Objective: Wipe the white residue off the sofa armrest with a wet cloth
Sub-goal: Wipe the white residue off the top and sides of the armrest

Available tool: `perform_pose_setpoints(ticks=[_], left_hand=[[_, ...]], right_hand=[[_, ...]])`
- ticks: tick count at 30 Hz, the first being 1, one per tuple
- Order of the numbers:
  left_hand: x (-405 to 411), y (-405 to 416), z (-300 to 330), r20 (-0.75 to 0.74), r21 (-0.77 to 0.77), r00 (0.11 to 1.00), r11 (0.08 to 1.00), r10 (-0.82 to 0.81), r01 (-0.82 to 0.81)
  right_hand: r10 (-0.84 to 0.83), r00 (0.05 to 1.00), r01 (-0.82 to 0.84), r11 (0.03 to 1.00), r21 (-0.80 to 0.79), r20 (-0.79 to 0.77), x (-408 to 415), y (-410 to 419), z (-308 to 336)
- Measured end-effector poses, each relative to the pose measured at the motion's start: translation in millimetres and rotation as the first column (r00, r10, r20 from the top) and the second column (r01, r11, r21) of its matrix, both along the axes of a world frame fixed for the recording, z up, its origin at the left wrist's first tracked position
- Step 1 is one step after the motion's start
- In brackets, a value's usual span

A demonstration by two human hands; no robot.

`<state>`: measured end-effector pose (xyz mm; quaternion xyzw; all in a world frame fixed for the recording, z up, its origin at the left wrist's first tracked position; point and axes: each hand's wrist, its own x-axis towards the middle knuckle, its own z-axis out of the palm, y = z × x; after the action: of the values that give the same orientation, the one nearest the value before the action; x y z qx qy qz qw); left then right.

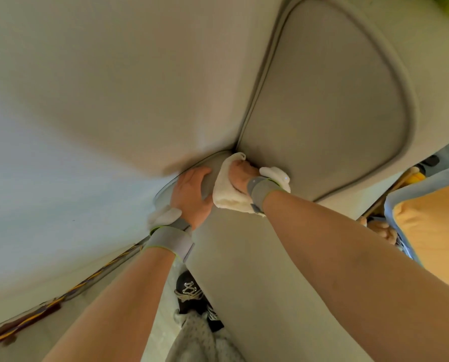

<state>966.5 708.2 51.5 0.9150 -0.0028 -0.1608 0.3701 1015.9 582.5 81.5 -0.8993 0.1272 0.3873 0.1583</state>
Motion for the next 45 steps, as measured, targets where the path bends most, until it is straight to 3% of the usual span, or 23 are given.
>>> perform_pose_setpoints(ticks=[3,7,14,19,22,24,28,32,34,36,38,41,43,45], left_hand=[[0.6,1.2,0.7,-0.006,0.010,1.000,1.000,-0.012,0.012],[-2.5,1.8,1.6,-0.008,0.011,1.000,1.000,-0.028,0.028],[-3.4,-0.3,4.9,-0.023,0.052,0.998,0.997,-0.052,0.053],[-3.3,-4.0,6.3,-0.035,0.077,0.997,0.994,-0.072,0.075],[-7.9,-9.5,11.0,-0.049,0.077,0.998,0.996,-0.046,0.050],[-16.5,-14.5,14.8,-0.041,0.071,0.999,0.997,-0.011,0.014],[-40.2,-24.7,23.1,-0.013,0.123,0.999,0.992,0.037,-0.036],[-69.6,-37.7,33.1,0.048,0.125,0.999,0.992,0.007,-0.013],[-81.0,-44.0,36.6,0.030,0.061,1.000,0.998,0.005,-0.007],[-93.0,-50.8,44.7,-0.107,-0.075,0.991,0.993,0.078,-0.087],[-104.7,-55.4,49.1,-0.277,-0.166,0.955,0.974,0.107,-0.157],[-130.6,-55.2,51.3,-0.409,-0.214,0.911,0.964,0.056,-0.155],[-145.8,-55.3,49.7,-0.416,-0.234,0.909,0.961,0.040,-0.149],[-160.1,-55.9,51.1,-0.356,-0.186,0.933,0.974,0.055,-0.128]], right_hand=[[0.039,0.999,-0.037,0.996,-0.085,0.013,-5.1,-0.3,-2.1],[0.230,0.973,-0.231,0.947,-0.222,-0.030,-24.5,-9.7,-0.7],[0.342,0.914,-0.395,0.870,-0.295,-0.217,-58.2,-39.4,-19.5],[0.220,0.950,-0.280,0.913,-0.295,-0.223,-84.1,-59.6,-28.5],[0.281,0.937,-0.332,0.899,-0.285,-0.206,-107.4,-68.9,-18.3],[0.227,0.959,-0.271,0.912,-0.308,-0.171,-121.9,-73.9,-8.1],[-0.061,0.998,0.057,0.983,-0.175,-0.020,-139.0,-84.9,10.1],[-0.223,0.971,0.226,0.974,-0.031,0.088,-156.0,-91.1,29.8],[-0.313,0.948,0.307,0.946,0.102,0.056,-160.4,-82.7,32.1],[-0.373,0.926,0.355,0.912,0.207,0.056,-166.0,-75.4,35.2],[-0.450,0.891,0.406,0.853,0.329,0.066,-171.1,-71.1,37.2],[-0.618,0.786,0.525,0.677,0.516,0.012,-189.1,-67.3,41.9],[-0.708,0.704,0.598,0.550,0.583,-0.054,-198.8,-65.7,45.3],[-0.721,0.688,0.602,0.507,0.617,-0.079,-211.2,-63.6,49.0]])
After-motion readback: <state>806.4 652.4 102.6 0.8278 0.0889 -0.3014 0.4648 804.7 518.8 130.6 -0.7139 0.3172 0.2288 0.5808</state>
